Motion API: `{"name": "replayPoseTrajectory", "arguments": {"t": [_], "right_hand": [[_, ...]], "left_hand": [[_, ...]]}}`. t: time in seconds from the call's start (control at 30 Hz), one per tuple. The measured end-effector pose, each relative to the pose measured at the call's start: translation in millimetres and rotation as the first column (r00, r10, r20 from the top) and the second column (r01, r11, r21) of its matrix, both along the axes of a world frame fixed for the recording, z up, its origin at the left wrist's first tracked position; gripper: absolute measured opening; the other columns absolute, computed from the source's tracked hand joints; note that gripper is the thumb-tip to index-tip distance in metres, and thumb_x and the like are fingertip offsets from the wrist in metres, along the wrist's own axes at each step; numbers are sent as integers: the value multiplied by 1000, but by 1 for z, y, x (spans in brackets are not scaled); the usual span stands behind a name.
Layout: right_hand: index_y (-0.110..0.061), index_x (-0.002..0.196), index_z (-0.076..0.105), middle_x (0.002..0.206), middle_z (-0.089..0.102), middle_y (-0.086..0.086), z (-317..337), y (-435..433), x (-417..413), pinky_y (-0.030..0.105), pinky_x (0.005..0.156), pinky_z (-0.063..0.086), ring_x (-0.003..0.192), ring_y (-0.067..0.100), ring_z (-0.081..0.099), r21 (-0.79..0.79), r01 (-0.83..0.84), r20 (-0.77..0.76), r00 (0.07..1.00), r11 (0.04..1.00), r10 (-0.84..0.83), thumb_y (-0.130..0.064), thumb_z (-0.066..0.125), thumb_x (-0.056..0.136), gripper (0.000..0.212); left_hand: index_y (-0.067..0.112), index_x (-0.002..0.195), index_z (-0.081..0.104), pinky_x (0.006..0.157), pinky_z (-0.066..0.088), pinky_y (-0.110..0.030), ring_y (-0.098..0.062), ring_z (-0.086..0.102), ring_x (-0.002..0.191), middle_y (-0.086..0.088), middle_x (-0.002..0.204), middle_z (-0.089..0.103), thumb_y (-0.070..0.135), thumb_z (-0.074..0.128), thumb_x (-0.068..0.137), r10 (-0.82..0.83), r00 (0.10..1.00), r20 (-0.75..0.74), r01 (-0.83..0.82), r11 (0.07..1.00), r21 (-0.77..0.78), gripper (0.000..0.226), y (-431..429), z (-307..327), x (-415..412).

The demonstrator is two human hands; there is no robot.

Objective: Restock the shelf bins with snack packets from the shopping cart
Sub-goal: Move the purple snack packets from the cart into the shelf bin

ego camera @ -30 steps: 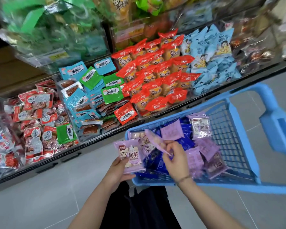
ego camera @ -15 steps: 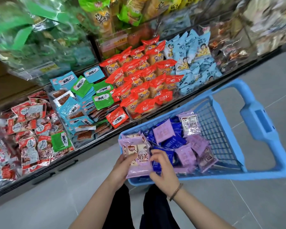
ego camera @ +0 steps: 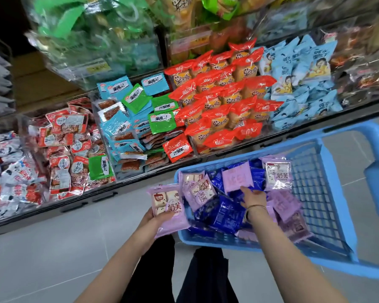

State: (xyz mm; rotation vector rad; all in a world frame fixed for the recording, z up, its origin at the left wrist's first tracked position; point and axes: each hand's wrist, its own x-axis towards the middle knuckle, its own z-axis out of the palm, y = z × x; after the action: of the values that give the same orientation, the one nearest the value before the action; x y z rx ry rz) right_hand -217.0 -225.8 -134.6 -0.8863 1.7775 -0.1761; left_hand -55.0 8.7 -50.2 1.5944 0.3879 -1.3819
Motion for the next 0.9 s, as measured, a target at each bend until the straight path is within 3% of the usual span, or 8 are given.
{"name": "replayPoseTrajectory", "arguments": {"t": [0.2,0.37,0.43,0.57,0.63,0.73,0.83,0.9], "right_hand": [[-8,84,52,86,54,13,-29,-24,13,45,82,49,77,24,51,66,-275,-92,955,959,281,-11,65,84,13],[-9,76,53,72,55,7,-14,-2,8,24,69,36,73,20,50,-235,-453,-149,891,860,429,-3,58,85,13],[-9,77,52,68,52,6,-8,1,4,23,64,35,70,21,49,-264,-433,-123,901,862,415,0,58,84,12],[-5,103,44,99,57,13,2,-12,6,38,84,48,84,25,56,-253,-374,-57,926,892,373,0,64,82,29],[-13,131,36,121,52,15,2,-19,10,40,73,49,78,28,57,-242,-691,-236,723,681,649,7,56,82,57],[-19,146,26,136,34,18,-1,-25,20,37,63,42,81,31,54,-77,-979,-555,199,188,807,17,42,79,78],[-9,131,48,127,41,16,1,-33,27,39,76,47,106,31,48,-31,-999,-689,50,40,723,2,46,87,44],[-5,114,59,121,47,14,4,-36,24,39,82,47,106,30,46,-101,-994,-741,46,-43,670,-15,53,91,25]], "left_hand": [[18,121,57,109,36,-52,-29,61,112,-7,116,69,14,69,82,46,998,53,-49,997,58,41,30,-3,17],[16,118,58,106,39,-51,-30,62,109,-9,113,69,13,72,79,99,995,30,-101,993,61,42,32,0,12],[17,115,59,103,43,-47,-25,64,104,-6,108,72,13,72,79,89,996,28,-90,995,44,38,26,0,6],[20,107,60,80,51,-33,-13,69,87,3,92,75,14,72,79,62,997,37,-63,998,28,31,9,-3,-2],[18,110,61,80,51,-33,-16,70,87,-2,98,75,13,71,79,49,998,35,-50,999,17,33,4,-7,-1],[17,113,60,76,53,-33,-18,72,86,-2,98,75,11,71,79,43,997,57,-44,999,7,35,2,-14,7],[16,113,60,65,55,-29,-19,73,83,-2,96,76,9,70,80,64,994,87,-64,998,-2,35,7,-15,14],[15,114,60,71,55,-31,-21,72,89,-5,102,74,7,70,81,98,989,109,-100,995,10,35,14,-14,17]]}}
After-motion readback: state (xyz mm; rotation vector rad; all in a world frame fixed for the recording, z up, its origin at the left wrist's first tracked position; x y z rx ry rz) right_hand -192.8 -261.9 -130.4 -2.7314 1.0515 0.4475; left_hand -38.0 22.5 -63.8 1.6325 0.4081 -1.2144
